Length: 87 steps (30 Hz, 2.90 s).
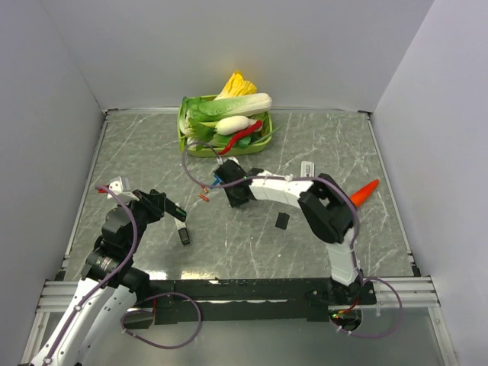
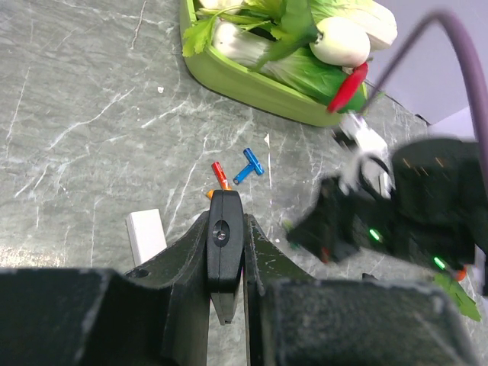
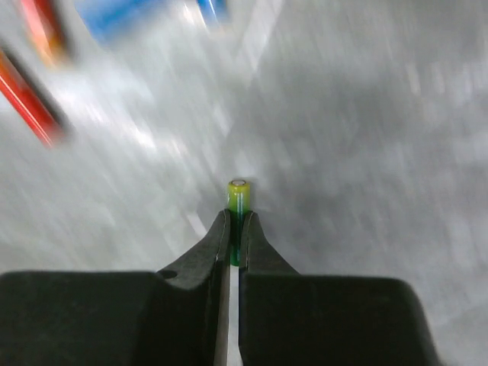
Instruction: Load the batteries into the remote control
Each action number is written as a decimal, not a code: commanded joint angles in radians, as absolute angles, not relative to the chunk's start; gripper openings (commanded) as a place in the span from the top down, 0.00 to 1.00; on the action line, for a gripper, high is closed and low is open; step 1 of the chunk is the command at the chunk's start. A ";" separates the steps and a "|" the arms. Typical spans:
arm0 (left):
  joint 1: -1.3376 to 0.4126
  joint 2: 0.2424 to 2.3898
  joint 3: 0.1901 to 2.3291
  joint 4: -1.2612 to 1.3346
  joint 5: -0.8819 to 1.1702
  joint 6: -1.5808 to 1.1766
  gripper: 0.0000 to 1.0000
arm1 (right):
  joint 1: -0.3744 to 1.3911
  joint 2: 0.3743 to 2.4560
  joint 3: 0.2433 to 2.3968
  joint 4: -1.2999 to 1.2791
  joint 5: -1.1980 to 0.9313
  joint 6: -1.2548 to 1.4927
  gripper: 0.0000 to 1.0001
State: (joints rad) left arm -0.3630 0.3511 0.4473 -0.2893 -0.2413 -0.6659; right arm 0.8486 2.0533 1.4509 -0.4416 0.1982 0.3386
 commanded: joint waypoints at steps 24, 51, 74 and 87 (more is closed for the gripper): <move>-0.359 0.362 0.468 -0.218 -0.225 -0.658 0.99 | 0.821 1.638 1.000 -0.500 0.187 0.506 0.66; -0.359 0.318 0.503 -0.235 -0.241 -0.577 0.99 | 0.732 1.512 1.209 -0.721 -0.123 -0.140 0.20; -0.359 0.313 0.492 -0.218 -0.253 -0.569 0.99 | 0.741 1.825 1.167 -0.572 -0.003 0.400 0.65; -0.359 0.305 0.491 -0.212 -0.252 -0.571 0.99 | 0.736 1.640 0.991 -0.526 0.083 0.969 0.99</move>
